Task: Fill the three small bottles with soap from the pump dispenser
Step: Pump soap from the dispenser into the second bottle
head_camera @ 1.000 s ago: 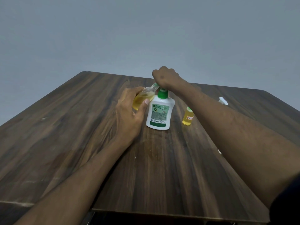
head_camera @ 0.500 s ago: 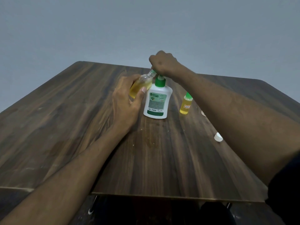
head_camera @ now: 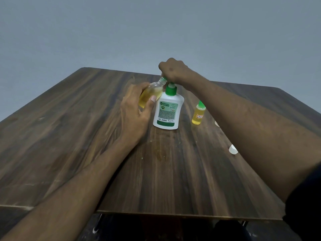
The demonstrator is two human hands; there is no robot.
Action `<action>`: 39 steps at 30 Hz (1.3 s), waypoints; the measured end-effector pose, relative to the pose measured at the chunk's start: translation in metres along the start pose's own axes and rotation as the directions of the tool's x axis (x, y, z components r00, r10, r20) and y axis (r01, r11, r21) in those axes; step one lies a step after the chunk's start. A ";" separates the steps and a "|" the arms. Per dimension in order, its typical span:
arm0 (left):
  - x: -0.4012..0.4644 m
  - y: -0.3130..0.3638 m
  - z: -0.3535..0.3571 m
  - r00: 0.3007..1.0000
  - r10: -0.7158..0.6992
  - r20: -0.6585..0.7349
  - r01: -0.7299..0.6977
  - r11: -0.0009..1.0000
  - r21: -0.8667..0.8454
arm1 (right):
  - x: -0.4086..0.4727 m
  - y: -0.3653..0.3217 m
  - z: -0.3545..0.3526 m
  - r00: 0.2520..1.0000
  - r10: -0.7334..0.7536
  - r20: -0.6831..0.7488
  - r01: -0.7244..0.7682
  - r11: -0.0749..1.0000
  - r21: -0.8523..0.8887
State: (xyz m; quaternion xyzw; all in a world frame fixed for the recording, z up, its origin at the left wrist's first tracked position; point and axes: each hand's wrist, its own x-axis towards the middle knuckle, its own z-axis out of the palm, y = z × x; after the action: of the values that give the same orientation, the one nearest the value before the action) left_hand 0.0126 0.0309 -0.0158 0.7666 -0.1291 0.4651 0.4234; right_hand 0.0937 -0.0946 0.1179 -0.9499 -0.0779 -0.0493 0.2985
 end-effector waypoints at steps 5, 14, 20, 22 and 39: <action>-0.001 0.000 0.001 1.000 -0.001 0.014 0.001 1.000 -0.005 | 0.004 0.003 0.004 0.998 0.027 0.048 -0.027 1.000 0.004; -0.001 0.000 0.001 1.000 -0.020 0.019 0.020 0.999 -0.034 | 0.005 0.005 0.004 0.999 0.026 0.031 -0.026 1.000 -0.014; 0.000 0.000 0.000 1.000 -0.017 0.023 0.017 0.999 -0.033 | 0.004 0.005 0.008 1.000 0.004 0.026 -0.005 1.000 0.024; 0.000 0.001 0.000 1.000 -0.022 0.020 0.023 0.999 -0.036 | 0.004 0.004 0.006 1.000 0.009 0.022 -0.010 1.000 0.027; 0.001 0.001 0.000 0.999 -0.029 0.017 0.030 0.997 -0.065 | 0.005 0.004 0.006 0.999 -0.031 0.023 0.030 0.997 0.070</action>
State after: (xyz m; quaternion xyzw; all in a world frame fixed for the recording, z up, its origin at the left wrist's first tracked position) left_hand 0.0125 0.0305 -0.0147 0.7580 -0.1361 0.4481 0.4540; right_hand 0.0998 -0.0936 0.1122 -0.9383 -0.0976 -0.0398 0.3294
